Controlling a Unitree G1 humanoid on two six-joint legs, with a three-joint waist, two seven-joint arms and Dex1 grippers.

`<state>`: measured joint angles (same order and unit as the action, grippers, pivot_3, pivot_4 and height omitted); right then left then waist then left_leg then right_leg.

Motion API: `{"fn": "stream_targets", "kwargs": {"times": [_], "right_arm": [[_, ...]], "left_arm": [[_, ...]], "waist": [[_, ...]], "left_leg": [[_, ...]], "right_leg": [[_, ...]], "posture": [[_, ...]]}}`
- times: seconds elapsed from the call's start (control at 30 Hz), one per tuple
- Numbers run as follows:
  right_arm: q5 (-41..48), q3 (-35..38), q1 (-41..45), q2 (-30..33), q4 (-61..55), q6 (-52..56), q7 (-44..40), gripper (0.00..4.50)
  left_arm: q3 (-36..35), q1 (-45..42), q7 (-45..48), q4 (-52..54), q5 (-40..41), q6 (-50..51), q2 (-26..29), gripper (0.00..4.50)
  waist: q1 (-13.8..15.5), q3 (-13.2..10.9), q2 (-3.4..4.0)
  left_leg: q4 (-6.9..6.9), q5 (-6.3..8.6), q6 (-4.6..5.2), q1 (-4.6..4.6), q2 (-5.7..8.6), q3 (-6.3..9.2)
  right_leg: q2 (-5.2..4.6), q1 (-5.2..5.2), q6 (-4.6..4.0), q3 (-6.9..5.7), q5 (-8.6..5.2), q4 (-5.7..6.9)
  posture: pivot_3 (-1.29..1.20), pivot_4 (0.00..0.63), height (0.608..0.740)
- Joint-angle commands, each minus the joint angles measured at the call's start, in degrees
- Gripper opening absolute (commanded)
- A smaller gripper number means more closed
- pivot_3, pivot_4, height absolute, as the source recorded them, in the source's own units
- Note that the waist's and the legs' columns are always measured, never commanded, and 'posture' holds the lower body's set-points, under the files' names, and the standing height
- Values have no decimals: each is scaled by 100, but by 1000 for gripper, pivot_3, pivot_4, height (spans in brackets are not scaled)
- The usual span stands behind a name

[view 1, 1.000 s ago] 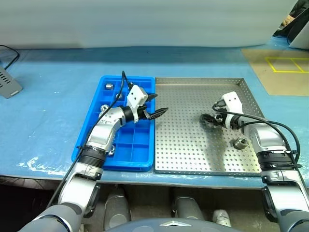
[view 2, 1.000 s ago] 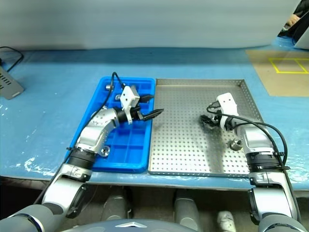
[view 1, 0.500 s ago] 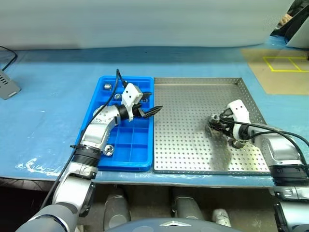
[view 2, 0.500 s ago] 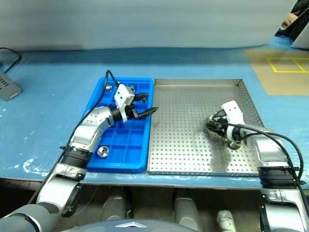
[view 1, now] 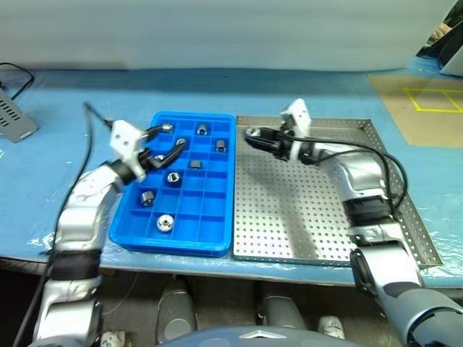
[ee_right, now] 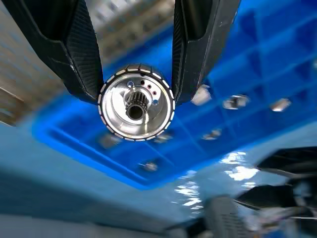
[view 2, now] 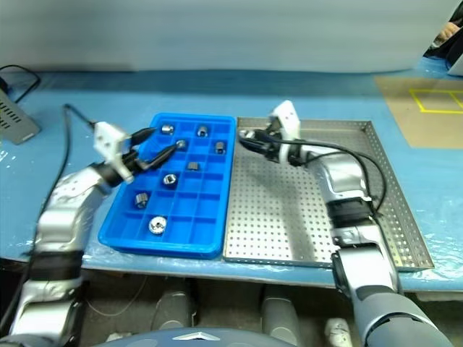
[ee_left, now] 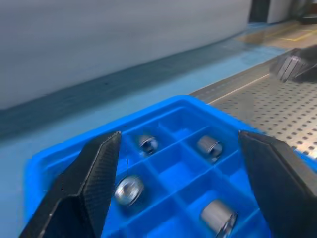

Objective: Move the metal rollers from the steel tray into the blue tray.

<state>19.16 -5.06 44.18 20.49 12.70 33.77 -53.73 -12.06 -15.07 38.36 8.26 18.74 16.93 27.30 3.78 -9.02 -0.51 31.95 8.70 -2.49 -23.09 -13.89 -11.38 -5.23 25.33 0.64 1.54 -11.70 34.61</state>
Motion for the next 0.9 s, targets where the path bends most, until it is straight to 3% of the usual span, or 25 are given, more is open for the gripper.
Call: {"fn": "stream_targets", "kwargs": {"times": [0.03,0.2,0.33,0.43,0.6,0.9], "right_arm": [[142,-745,91,-103,-268,-89,-1060,1579],[-399,-1674,17,-148,17,-637,-1616,1579],[-686,-2080,-128,-255,64,-884,-1700,1579],[-981,-2213,-264,-239,137,-1016,-1531,2655],[-991,-1737,-397,-105,117,-1008,-1073,4366],[-610,-5,-1181,1110,-847,-212,-175,4366]], "left_arm": [[-369,614,-229,815,141,223,172,3985],[-486,1197,-516,1388,159,396,177,3985],[-475,1378,-612,1497,142,439,180,3985],[-376,1302,-606,1448,139,449,189,3985],[147,715,-398,960,46,390,146,3985],[1560,-1151,411,-892,-186,-260,-722,3985]], "waist": [[117,-1,-2],[480,-4,-6],[561,-4,-7],[560,-3,-7],[575,-2,-8],[391,2,-14]], "left_leg": [[-4,0,-1,-3,-1,3],[-6,-5,-10,-13,-2,24],[-6,-10,-18,-7,2,37],[-6,-19,-33,-9,3,70],[-18,-30,-51,-10,8,113],[3,-48,-74,-12,22,110]], "right_leg": [[0,0,-2,-5,-1,-2],[-7,-5,-3,-29,-5,1],[-9,-15,1,-27,-8,3],[-7,-17,9,-26,-12,9],[1,-31,4,-28,-10,13],[1,-49,5,-14,-6,10]], "posture": [[236,150,740],[306,150,740],[316,150,740],[292,150,740],[183,150,740],[-163,150,740]]}}
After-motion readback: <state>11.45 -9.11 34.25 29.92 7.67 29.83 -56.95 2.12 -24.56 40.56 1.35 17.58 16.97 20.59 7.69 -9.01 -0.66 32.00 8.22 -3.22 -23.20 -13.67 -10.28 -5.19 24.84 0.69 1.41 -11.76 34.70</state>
